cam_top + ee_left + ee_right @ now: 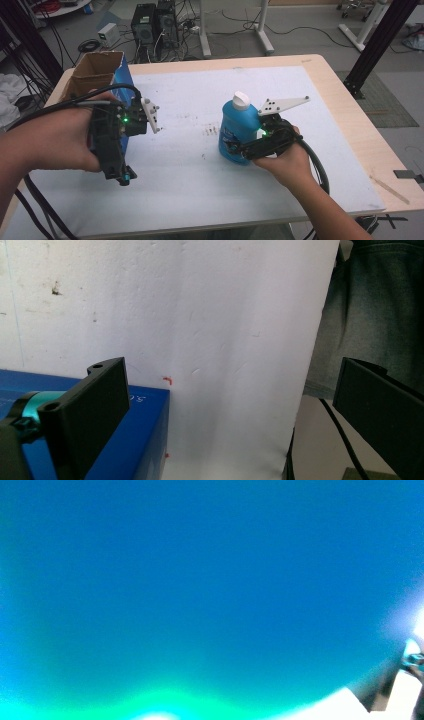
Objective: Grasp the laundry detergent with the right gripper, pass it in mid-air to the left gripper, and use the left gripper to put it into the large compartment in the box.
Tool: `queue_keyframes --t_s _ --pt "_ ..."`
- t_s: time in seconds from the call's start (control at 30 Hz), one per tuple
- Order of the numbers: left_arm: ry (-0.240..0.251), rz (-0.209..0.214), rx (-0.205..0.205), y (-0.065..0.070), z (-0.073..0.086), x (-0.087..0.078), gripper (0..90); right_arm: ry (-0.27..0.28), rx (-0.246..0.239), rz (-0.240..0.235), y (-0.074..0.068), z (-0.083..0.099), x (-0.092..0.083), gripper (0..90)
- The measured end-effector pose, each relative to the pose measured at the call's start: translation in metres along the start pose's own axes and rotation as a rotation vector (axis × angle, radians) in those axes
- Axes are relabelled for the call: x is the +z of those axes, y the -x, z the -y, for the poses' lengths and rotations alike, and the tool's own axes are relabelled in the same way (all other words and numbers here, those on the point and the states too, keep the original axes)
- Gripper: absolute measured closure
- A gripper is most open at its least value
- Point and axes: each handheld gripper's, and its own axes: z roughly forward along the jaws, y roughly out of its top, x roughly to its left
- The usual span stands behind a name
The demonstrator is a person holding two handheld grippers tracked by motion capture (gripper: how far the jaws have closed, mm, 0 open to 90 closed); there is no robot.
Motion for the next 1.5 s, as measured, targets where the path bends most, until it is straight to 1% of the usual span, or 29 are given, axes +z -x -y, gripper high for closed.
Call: queue_keyframes --t_s 0.07,0.1,0.13,0.17,0.43,0.57,0.9,1.0,1.07,1.3,1.4,1.5 --pt "-0.001 0.001 -0.001 0.0002 -0.0003 0.0002 1.7 0.000 -0.004 0.011 0.0002 0.0000 -0.0002 17.5" --pt "-0.003 0.001 0.000 0.0001 -0.0005 0.0002 1.7 0.003 -0.001 0.008 0.0003 0.0000 -0.0007 21.4" --pt "-0.003 0.001 0.000 0.0001 -0.0005 0.0002 1.7 0.003 -0.001 0.008 0.0003 0.0000 -0.0007 21.4" --pt "-0.006 0.001 0.002 -0.0001 -0.0009 0.0007 1.7 0.019 -0.011 0.004 0.0003 0.0003 -0.0018 23.6" --pt "-0.001 -0.003 0.001 -0.0006 -0.0019 0.0007 1.7 0.012 -0.016 -0.006 -0.0001 0.0008 0.0006 25.4" --pt "-0.004 0.001 0.000 -0.0007 -0.0025 0.0017 1.7 0.016 -0.016 -0.009 0.0006 0.0009 0.0006 27.8" --pt "-0.007 0.003 -0.001 -0.0021 -0.0023 0.0031 1.7 0.024 -0.016 -0.022 0.0014 0.0013 0.0008 30.6" --pt "-0.006 0.003 0.000 -0.0025 -0.0021 0.0032 1.7 0.022 -0.025 -0.023 0.0011 0.0014 0.0015 31.0" --pt "-0.005 0.004 -0.002 -0.0031 -0.0019 0.0037 1.7 0.023 -0.034 -0.022 0.0005 0.0016 0.0023 33.4" --pt "-0.006 0.005 -0.003 -0.0037 -0.0011 0.0043 1.7 0.033 -0.036 -0.015 0.0006 0.0020 0.0028 36.8" --pt "-0.005 0.004 0.000 -0.0040 -0.0012 0.0041 1.7 0.037 -0.047 -0.012 0.0001 0.0022 0.0031 38.1" --pt "-0.006 0.005 -0.001 -0.0037 -0.0015 0.0042 1.7 0.045 -0.070 0.001 -0.0013 0.0022 0.0030 40.2"
